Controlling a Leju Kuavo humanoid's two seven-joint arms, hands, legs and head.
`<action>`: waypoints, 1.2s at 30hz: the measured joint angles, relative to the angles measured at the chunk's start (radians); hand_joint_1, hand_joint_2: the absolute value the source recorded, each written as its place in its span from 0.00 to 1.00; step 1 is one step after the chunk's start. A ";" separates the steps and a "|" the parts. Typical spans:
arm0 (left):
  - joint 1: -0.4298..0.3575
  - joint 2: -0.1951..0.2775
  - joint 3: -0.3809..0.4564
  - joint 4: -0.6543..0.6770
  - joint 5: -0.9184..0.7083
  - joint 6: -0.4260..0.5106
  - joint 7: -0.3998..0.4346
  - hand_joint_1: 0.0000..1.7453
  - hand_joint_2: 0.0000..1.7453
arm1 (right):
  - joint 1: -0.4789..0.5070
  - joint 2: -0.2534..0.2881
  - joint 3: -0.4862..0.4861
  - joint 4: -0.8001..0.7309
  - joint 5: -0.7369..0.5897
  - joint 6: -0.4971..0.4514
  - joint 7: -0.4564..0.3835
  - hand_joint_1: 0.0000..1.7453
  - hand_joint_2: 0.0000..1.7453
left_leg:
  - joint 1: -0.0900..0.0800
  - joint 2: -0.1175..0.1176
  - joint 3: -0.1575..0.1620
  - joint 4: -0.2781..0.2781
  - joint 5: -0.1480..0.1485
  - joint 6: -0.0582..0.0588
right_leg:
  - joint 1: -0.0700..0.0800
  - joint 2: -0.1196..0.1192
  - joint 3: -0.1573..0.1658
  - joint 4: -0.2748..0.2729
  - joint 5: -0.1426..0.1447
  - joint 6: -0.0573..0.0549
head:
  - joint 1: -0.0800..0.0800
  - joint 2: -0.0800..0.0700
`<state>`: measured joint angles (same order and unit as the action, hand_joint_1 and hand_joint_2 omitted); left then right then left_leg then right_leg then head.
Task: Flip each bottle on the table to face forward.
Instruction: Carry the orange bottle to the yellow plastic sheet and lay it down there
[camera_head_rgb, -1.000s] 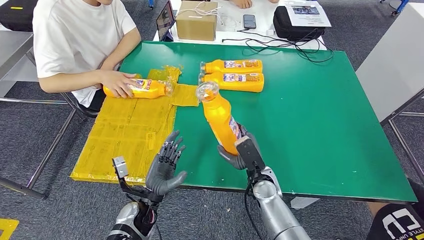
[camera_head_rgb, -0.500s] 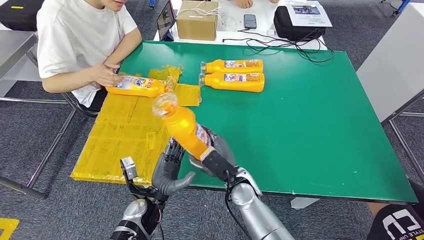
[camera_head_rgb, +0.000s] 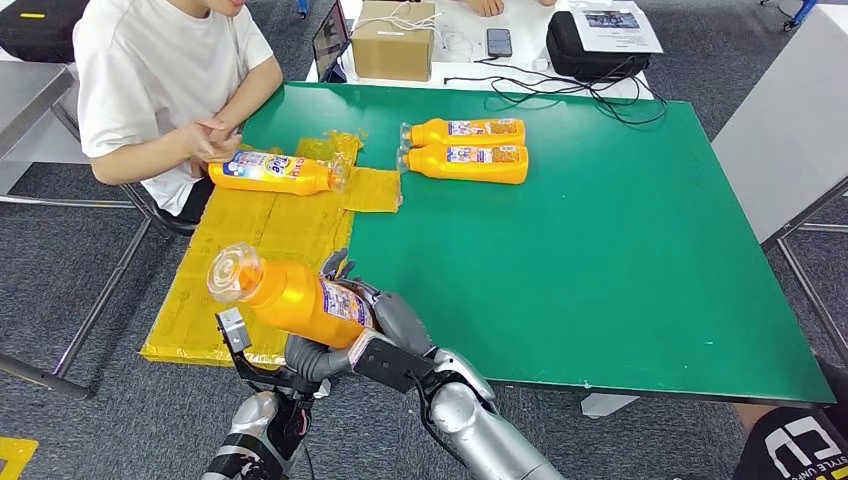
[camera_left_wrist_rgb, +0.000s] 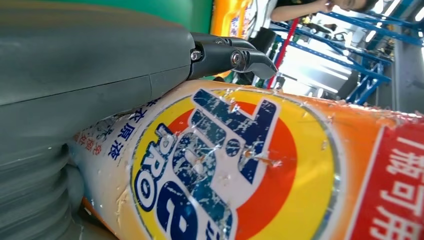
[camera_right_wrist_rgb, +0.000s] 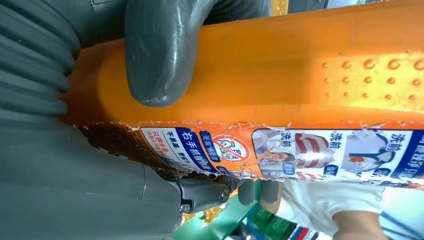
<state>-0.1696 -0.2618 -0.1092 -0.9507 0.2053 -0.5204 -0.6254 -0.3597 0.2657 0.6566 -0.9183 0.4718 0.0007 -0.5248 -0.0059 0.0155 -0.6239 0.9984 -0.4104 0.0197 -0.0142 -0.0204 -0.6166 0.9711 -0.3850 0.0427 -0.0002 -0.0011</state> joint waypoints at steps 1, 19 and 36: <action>0.002 0.002 0.003 -0.006 0.001 -0.005 -0.002 0.18 1.00 | -0.006 0.000 0.009 0.003 -0.001 0.001 0.002 0.87 1.00 | 0.000 0.000 0.000 0.000 0.000 0.000 | 0.000 0.000 0.000 0.000 0.000 0.000 | 0.000 0.000; 0.042 0.010 0.055 -0.091 0.077 -0.068 0.019 1.00 1.00 | -0.030 0.000 0.072 0.034 0.012 -0.043 0.021 0.00 0.00 | 0.000 0.002 0.000 0.000 0.000 0.000 | 0.000 0.000 -0.001 0.000 0.000 0.000 | 0.000 0.000; -0.051 0.037 0.097 -0.068 -0.441 0.661 -0.040 1.00 1.00 | 0.093 -0.010 0.072 -0.114 0.034 -0.089 0.049 0.00 0.00 | 0.000 0.003 -0.002 0.000 0.000 0.000 | 0.000 0.000 -0.002 0.000 0.000 0.000 | 0.000 0.000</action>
<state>-0.2203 -0.2244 -0.0127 -1.0182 -0.2357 0.1405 -0.6656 -0.2665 0.2555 0.7281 -1.0321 0.5061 -0.0879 -0.4762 -0.0054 0.0182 -0.6256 0.9982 -0.4102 0.0194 -0.0138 -0.0202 -0.6190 0.9713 -0.3848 0.0425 -0.0002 -0.0011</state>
